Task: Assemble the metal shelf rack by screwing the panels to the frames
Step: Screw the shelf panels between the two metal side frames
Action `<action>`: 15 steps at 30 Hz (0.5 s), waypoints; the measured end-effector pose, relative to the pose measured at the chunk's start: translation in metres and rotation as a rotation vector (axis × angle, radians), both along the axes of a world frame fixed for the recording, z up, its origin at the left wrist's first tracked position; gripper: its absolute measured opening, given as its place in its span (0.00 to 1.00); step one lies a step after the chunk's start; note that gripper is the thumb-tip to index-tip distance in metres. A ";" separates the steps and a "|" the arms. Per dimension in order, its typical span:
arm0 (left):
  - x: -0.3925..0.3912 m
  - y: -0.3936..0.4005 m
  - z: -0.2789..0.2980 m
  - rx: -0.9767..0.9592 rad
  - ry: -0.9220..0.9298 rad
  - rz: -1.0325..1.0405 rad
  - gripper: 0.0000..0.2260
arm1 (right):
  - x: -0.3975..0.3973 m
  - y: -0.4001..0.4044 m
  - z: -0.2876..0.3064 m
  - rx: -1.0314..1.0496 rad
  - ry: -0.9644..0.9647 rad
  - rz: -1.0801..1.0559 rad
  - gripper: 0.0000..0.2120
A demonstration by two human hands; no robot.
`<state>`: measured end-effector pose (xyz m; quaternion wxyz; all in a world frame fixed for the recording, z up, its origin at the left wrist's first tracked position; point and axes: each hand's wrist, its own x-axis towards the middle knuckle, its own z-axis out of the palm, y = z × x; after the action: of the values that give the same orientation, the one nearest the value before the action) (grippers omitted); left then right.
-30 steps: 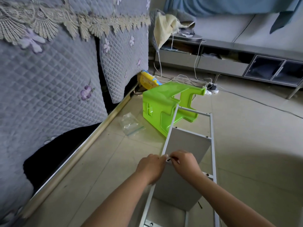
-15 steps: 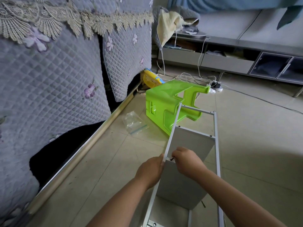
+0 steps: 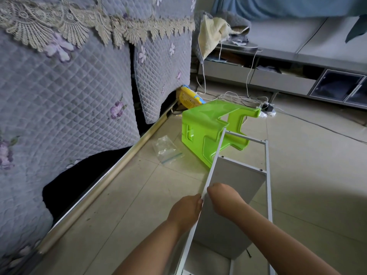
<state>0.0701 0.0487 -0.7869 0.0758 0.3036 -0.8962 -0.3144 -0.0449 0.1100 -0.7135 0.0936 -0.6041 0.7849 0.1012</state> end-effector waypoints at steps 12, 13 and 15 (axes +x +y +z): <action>-0.001 0.001 0.004 -0.002 -0.090 0.040 0.17 | -0.015 0.009 -0.016 -0.214 -0.122 0.028 0.09; -0.001 0.000 0.004 -0.008 -0.099 0.043 0.17 | -0.015 0.010 -0.016 -0.226 -0.134 0.024 0.10; -0.002 0.000 0.006 -0.024 -0.124 0.046 0.17 | -0.015 0.010 -0.016 -0.243 -0.161 0.038 0.11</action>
<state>0.0683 0.0487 -0.7807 0.0309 0.3420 -0.8957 -0.2826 -0.0595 0.1203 -0.7295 0.0802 -0.6320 0.7697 -0.0417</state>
